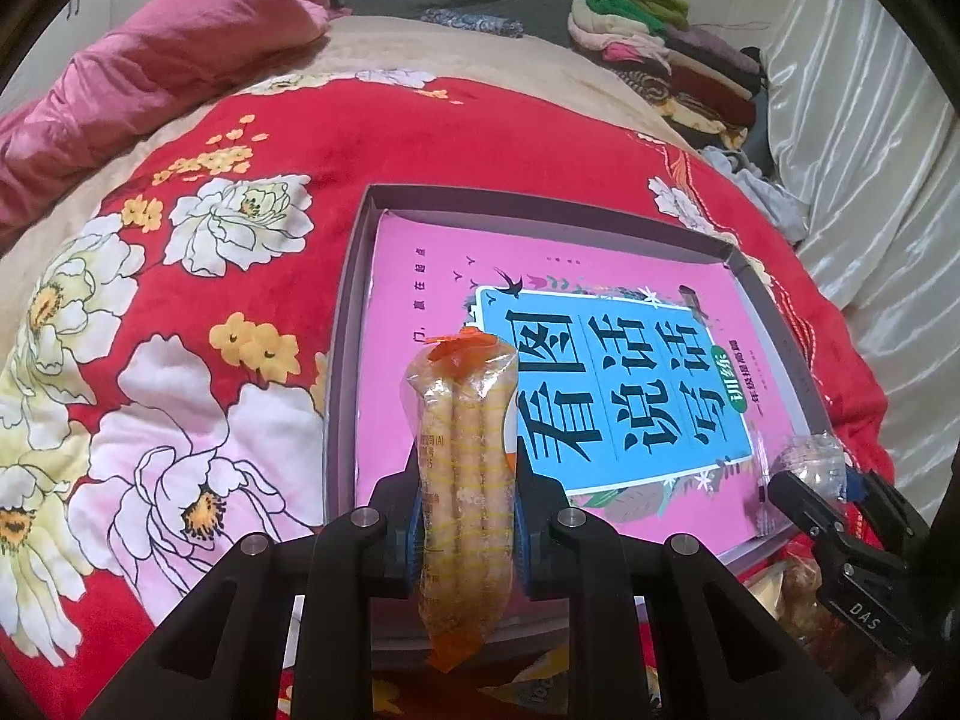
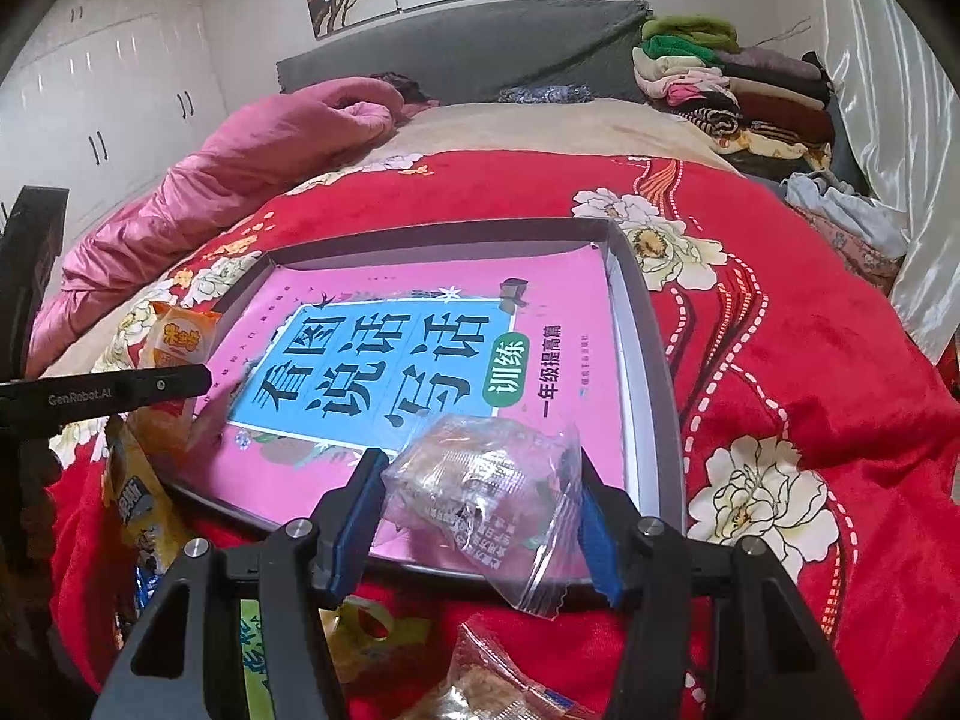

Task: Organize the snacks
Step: 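Carry the breadstick bag and clear bag over the dark tray with both tools, then open both tools to drop the breadstick bag and clear bag into the tray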

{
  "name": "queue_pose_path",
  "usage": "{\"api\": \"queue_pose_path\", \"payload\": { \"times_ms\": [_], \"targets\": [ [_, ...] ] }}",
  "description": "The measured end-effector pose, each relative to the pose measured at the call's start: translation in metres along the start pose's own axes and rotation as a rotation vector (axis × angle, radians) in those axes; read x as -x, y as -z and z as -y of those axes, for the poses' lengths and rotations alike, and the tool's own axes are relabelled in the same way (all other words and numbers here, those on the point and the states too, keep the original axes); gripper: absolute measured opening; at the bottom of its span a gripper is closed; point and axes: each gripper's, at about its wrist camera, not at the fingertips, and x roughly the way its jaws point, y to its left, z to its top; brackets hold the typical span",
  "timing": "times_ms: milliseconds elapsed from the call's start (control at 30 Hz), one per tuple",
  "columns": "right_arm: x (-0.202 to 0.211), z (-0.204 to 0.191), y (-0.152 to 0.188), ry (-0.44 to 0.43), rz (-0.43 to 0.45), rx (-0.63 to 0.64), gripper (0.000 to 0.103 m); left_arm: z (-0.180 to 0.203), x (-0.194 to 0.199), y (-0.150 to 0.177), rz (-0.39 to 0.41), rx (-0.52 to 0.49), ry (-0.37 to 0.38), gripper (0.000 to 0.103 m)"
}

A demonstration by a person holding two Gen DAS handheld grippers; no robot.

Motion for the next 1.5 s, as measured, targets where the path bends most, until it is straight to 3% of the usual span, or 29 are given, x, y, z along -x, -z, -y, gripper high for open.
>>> {"api": "queue_pose_path", "payload": {
  "times_ms": [867,1500],
  "targets": [
    [0.005,0.007,-0.002,0.009,0.011,-0.03,0.063,-0.007,0.002,0.0,0.005,0.026,-0.001,0.023],
    [0.012,0.012,-0.006,0.021,0.039,-0.051,0.072,-0.016,0.011,-0.003,0.023,0.055,0.004,0.039]
  ]
}}
